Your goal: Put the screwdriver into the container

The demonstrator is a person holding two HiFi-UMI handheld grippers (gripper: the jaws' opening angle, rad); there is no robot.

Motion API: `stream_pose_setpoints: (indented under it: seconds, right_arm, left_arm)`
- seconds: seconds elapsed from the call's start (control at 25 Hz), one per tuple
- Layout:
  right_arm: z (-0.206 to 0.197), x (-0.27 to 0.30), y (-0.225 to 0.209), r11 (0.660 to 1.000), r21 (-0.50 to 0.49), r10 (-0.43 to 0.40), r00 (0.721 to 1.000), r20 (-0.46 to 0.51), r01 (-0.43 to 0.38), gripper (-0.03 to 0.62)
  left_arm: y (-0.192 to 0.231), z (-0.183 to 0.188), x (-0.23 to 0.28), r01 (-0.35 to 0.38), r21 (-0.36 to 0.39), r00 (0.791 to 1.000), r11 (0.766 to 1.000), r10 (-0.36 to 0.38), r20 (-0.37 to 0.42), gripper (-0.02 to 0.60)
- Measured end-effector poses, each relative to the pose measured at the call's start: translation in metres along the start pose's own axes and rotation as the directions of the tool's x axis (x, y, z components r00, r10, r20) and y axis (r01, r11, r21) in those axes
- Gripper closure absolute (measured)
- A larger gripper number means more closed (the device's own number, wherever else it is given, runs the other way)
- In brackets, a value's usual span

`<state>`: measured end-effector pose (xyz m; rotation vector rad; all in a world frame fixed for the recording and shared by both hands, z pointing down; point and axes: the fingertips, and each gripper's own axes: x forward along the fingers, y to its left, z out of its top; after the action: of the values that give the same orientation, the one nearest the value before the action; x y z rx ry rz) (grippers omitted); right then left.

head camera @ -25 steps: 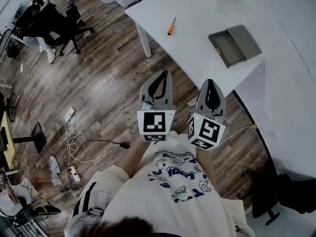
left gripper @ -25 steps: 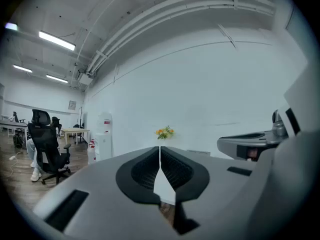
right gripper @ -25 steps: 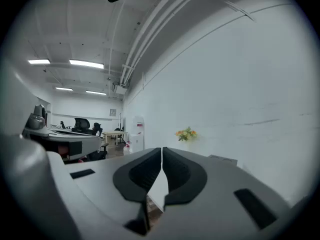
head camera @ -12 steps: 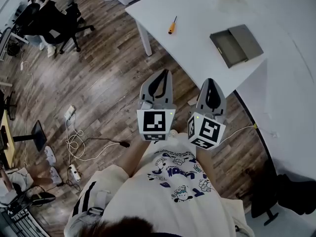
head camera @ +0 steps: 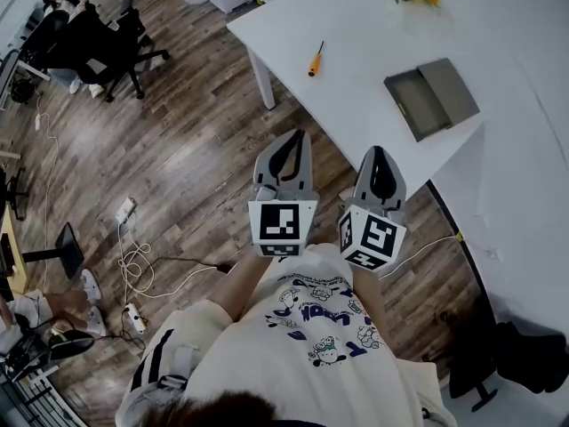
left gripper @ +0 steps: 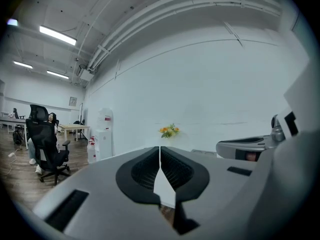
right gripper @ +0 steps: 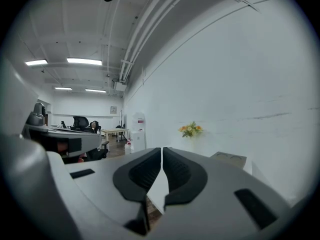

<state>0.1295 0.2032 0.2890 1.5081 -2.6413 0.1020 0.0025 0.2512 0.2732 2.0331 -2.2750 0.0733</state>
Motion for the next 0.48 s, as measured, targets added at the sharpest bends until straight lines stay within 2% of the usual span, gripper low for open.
stream_pose_setpoints:
  seconds: [0.48]
  right_arm:
    - [-0.005,0.080,0.026,1.000,-0.012,-0.018,0.999,-0.036,0.017,0.563]
  left_arm:
    - [0.059,-0.004,0.061,0.019,0.000,1.000,1.000,-0.019,-0.024,0.560]
